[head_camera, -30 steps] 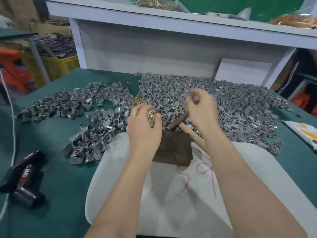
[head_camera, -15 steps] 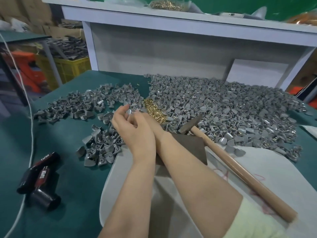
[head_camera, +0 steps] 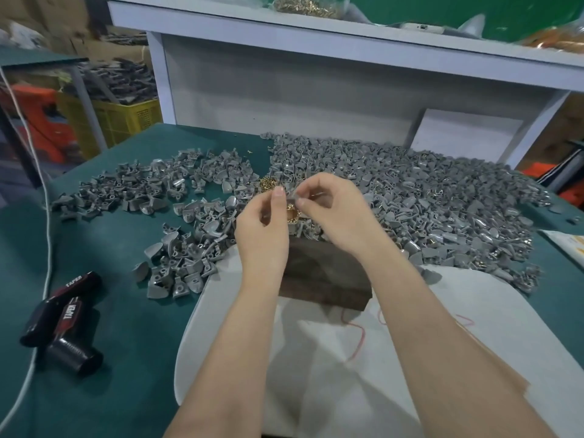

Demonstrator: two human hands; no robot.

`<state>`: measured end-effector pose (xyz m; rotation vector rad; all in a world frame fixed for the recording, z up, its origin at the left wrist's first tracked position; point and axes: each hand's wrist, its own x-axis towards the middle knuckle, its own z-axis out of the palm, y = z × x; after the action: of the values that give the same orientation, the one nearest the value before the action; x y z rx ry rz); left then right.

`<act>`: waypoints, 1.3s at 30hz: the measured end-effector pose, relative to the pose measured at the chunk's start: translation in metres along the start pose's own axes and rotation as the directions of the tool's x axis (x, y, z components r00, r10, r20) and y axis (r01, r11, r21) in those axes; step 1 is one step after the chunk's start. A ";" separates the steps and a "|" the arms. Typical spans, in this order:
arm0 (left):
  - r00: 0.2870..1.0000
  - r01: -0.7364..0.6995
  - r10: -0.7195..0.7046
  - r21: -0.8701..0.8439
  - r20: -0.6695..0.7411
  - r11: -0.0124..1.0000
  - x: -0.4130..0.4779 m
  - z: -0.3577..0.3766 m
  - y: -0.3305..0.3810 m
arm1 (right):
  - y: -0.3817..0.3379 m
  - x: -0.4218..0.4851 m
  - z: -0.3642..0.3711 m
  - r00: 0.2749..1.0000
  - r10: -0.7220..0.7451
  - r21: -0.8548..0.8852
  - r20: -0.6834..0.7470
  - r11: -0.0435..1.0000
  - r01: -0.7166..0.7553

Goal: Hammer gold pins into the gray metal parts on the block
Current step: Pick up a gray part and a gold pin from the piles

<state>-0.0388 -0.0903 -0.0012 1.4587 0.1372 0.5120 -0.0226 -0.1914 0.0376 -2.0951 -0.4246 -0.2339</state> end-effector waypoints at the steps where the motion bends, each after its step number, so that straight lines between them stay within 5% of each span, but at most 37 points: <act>1: 1.000 0.016 -0.016 -0.018 0.009 1.000 0.000 -0.001 0.000 | 0.000 0.001 0.002 1.000 -0.012 -0.010 0.009 1.000 0.012; 4: 0.997 0.077 -0.077 -0.106 0.010 0.991 0.002 -0.003 -0.001 | -0.003 0.004 0.008 0.998 -0.030 -0.005 0.062 1.000 0.031; 8: 0.961 0.185 -0.256 -0.442 -0.106 0.878 0.011 -0.009 -0.001 | -0.001 0.016 0.012 0.994 0.059 0.203 0.089 0.976 -0.076; 12: 0.906 0.127 -0.326 -0.563 -0.269 0.817 0.017 -0.016 -0.003 | 0.015 0.041 0.037 0.981 0.166 -0.357 0.096 0.926 -0.122; 19: 0.903 0.102 -0.313 -0.560 -0.294 0.822 0.016 -0.014 -0.005 | 0.024 0.067 0.084 0.895 0.393 -0.744 0.212 0.658 -0.113; 32: 0.952 0.057 -0.151 -0.334 -0.265 0.941 0.007 -0.004 0.000 | 0.021 0.065 0.087 0.886 0.358 -0.510 0.296 0.843 -0.171; 36: 0.974 -0.004 -0.054 -0.256 -0.219 0.967 0.002 -0.001 0.002 | 0.019 0.076 0.073 0.853 0.459 -0.618 0.249 0.753 -0.225; 39: 0.971 -0.022 -0.029 -0.211 -0.237 0.977 0.001 0.000 0.002 | 0.011 0.071 0.069 0.858 0.435 -0.576 0.274 0.788 -0.216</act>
<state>-0.0385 -0.0893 0.0011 1.1842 0.2683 0.6788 0.0474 -0.1235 0.0160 -2.7356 -0.2214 0.3366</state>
